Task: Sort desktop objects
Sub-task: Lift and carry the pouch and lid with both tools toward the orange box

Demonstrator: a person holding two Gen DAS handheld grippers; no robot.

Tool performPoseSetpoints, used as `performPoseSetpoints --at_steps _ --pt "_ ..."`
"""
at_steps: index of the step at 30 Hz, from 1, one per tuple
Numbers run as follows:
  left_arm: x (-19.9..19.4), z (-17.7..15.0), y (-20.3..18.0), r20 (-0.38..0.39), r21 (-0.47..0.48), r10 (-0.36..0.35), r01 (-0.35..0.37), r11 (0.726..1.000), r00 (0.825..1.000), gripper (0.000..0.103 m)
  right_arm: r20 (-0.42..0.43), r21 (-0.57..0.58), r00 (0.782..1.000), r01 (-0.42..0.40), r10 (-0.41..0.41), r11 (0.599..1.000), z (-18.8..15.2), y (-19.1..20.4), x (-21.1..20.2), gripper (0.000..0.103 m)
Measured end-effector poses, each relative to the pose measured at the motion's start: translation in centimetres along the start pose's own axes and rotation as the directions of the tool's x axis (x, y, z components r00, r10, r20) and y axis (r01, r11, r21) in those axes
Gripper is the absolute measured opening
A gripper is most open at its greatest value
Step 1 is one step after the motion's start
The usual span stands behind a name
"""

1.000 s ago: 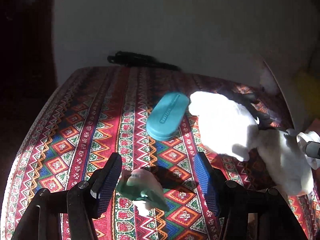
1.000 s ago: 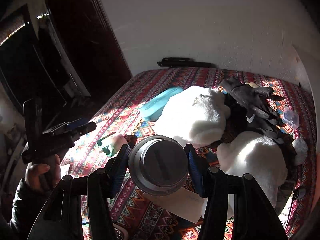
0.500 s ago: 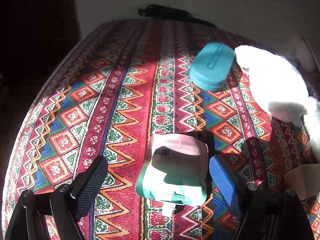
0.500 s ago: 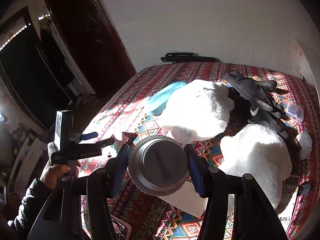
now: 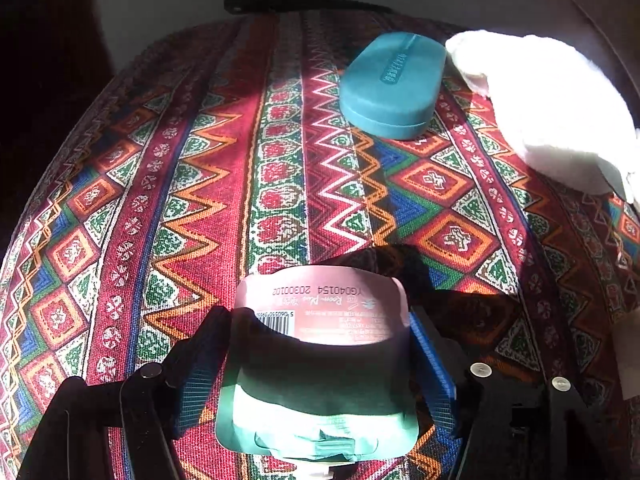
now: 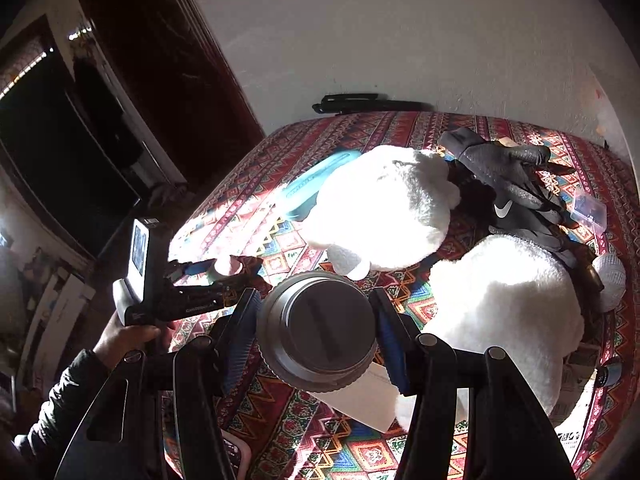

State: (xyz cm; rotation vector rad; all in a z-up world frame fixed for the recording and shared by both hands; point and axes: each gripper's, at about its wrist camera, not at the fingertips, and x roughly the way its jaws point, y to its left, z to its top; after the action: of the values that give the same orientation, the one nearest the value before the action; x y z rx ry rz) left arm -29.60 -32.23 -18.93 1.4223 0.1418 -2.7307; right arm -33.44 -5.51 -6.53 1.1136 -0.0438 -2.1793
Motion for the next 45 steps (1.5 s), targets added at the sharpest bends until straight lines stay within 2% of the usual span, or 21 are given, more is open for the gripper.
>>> performPoseSetpoints --at_steps 6,12,17,23,29,33,38,45 --pt "-1.5 0.3 -0.7 0.034 0.013 0.018 -0.019 1.0 0.999 0.069 0.017 -0.01 1.0 0.0 0.0 1.0 0.2 0.0 -0.6 0.058" --pt "-4.8 0.8 -1.4 0.113 0.018 0.027 -0.029 0.999 0.993 0.069 0.034 -0.015 0.999 -0.005 0.005 1.0 0.3 0.4 -1.3 0.059" --pt "-7.9 1.1 -2.0 0.173 0.021 0.003 -0.007 1.0 0.985 0.069 0.052 -0.015 0.999 -0.008 0.009 1.0 0.5 0.7 -2.0 0.059" --pt "-12.0 1.6 -3.1 0.251 0.018 -0.051 0.048 0.999 0.967 0.069 0.099 -0.018 0.995 -0.017 0.018 1.0 0.9 1.3 -4.3 0.059" --pt "-17.5 1.0 -5.8 0.335 0.036 -0.11 0.105 0.994 0.936 0.069 0.178 -0.02 0.984 -0.024 0.027 1.0 1.2 1.8 -8.3 0.059" --pt "-20.5 0.4 -8.0 0.351 0.031 -0.174 0.174 0.984 0.92 0.069 0.262 0.0 0.965 -0.012 0.012 1.0 0.7 1.3 -12.3 0.059" --pt "-23.6 -0.3 -11.6 0.357 0.052 -0.216 0.211 0.976 0.909 0.069 0.355 0.068 0.935 0.002 -0.026 0.998 -0.5 -1.2 -17.5 0.059" --pt "-27.5 -0.9 -18.2 0.35 0.109 -0.312 0.293 0.95 0.883 0.069 0.483 0.174 0.867 0.04 -0.121 0.984 -2.9 -5.6 -25.8 0.059"
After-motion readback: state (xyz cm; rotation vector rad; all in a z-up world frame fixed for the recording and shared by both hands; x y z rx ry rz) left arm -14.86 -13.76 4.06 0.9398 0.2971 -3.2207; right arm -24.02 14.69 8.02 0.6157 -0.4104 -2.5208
